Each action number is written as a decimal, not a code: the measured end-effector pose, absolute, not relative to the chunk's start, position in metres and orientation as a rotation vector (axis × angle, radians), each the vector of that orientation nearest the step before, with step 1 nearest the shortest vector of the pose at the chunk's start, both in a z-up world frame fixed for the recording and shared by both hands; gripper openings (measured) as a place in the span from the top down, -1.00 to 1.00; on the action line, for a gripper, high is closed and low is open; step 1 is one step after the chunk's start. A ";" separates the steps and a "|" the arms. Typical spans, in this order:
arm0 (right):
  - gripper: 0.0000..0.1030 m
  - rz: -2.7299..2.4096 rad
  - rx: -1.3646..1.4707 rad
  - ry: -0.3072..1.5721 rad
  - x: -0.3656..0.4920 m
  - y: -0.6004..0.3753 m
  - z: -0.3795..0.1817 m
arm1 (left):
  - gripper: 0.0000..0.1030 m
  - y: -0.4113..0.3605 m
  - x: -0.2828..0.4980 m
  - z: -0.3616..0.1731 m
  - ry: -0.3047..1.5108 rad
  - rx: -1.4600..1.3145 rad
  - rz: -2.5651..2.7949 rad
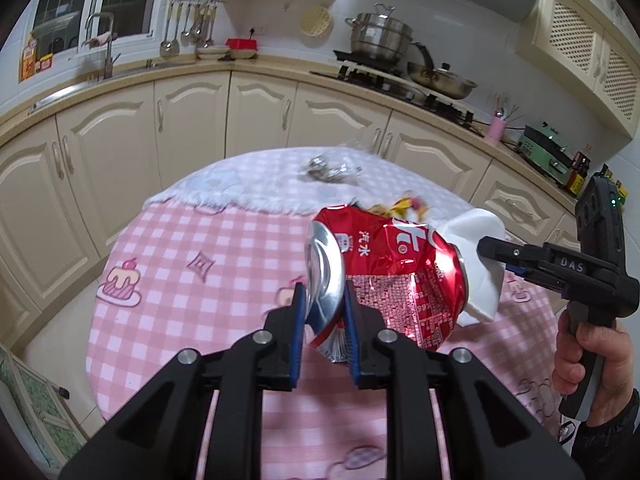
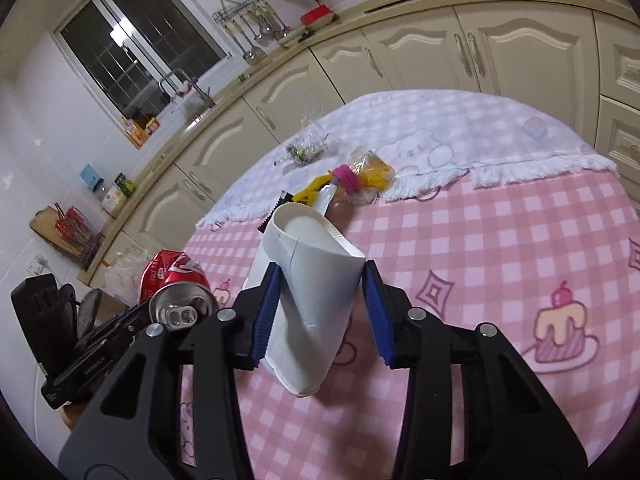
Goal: Collect trash
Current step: 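Carry the red can and napkin over the blue bin and open both tools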
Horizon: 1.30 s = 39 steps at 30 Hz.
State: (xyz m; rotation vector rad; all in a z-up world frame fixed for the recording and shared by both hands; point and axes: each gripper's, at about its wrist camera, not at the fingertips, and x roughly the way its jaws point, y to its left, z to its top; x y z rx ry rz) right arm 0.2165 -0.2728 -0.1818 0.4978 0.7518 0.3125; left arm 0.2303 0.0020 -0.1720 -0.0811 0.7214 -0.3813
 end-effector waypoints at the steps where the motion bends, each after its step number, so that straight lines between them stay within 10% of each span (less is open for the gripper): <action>1: 0.21 0.311 0.503 0.740 0.212 -0.277 -0.178 | 0.67 -0.002 0.228 -0.168 0.713 -0.078 -0.389; 22: 0.20 -0.025 0.638 0.461 0.052 -0.482 -0.125 | 0.67 -0.207 0.175 -0.113 0.611 0.066 -0.740; 39: 0.20 -0.496 0.890 0.647 -0.053 -0.642 -0.294 | 0.67 -0.421 0.120 -0.223 0.805 0.314 -0.992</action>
